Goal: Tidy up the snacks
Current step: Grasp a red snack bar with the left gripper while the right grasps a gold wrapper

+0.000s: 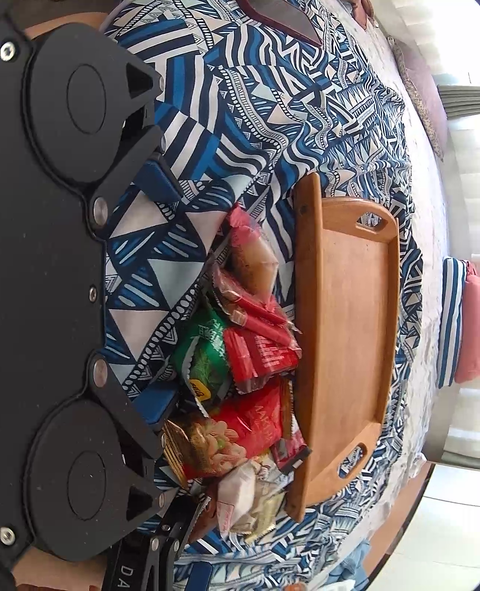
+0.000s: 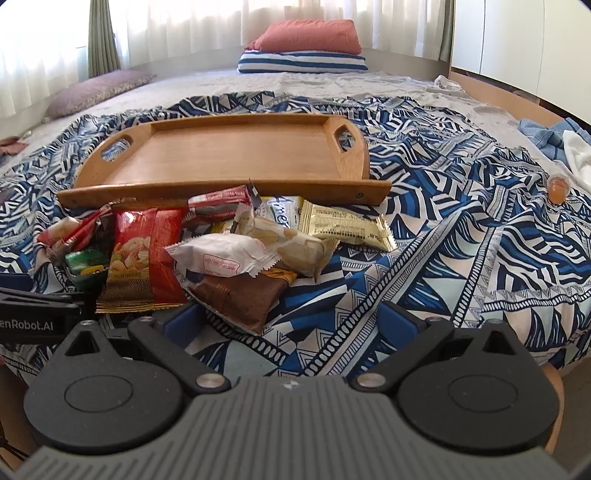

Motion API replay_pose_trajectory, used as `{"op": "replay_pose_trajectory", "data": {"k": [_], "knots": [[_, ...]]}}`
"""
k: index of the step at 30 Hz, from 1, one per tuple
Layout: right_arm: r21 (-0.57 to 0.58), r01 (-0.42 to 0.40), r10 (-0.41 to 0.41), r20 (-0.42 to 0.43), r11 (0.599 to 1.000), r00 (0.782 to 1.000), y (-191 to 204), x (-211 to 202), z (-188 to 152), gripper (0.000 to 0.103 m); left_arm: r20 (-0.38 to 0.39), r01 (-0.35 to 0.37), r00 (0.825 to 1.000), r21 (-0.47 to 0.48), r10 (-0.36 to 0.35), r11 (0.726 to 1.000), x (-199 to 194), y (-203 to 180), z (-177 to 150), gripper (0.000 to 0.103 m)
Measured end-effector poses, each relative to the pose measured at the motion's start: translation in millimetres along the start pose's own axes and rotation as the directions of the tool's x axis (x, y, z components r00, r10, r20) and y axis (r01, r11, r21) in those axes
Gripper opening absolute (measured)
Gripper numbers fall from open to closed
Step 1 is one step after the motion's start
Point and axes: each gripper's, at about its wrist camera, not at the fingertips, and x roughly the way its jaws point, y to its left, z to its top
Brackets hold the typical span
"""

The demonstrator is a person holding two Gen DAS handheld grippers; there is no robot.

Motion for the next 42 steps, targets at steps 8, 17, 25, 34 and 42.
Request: {"op": "replay_pose_trajectory", "data": {"k": [8,17,25,34,42], "knots": [[-0.005,0.012,-0.012,0.116,1.000,0.993,-12,-13,25,0.102,0.060,0.078,0.995,0.059,-0.081,0.995,-18,-8,10,0.078],[-0.001,0.060,-0.060,0.051,0.998,0.997,-32,18,39,0.089,0.067,0.097,0.993,0.021,-0.099,0.995,-23,-5,28,0.059],[0.060,0.063,-0.062,-0.019,0.996,0.998,-41,39,55,0.086,0.106,0.111,0.988,-0.011,-0.110,0.994,-28,6,68,0.051],[0.094,0.054,-0.046,-0.088,0.994,0.995,-47,61,62,0.077,-0.020,0.220,0.975,-0.004,-0.220,0.975,-1,0,81,0.015],[0.086,0.051,-0.042,-0.105,0.995,0.994,-42,71,69,0.076,-0.083,0.228,0.970,0.002,-0.227,0.974,20,-9,83,0.020]]}}
